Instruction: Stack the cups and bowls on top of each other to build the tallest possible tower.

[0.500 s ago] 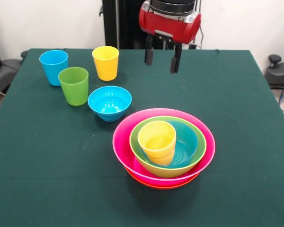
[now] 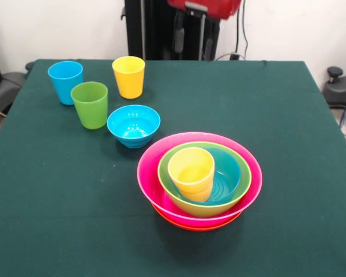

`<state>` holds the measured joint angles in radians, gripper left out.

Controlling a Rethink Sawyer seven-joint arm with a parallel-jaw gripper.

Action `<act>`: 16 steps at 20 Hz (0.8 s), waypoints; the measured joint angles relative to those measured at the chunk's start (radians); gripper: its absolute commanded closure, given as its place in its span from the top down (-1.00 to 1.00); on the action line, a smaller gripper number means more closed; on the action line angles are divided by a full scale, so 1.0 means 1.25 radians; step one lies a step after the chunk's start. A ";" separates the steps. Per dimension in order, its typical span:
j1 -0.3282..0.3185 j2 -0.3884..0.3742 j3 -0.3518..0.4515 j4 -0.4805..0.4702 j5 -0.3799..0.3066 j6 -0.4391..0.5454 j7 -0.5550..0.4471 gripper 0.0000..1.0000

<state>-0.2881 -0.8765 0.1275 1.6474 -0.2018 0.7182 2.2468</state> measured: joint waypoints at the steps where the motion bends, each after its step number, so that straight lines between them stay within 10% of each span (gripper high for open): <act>1: -0.001 -0.005 0.000 0.004 -0.001 0.000 0.000 1.00; 16: 0.031 0.082 -0.001 0.009 -0.164 -0.134 0.000 1.00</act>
<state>-0.2494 -0.7736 0.1268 1.6587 -0.4064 0.5506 2.2468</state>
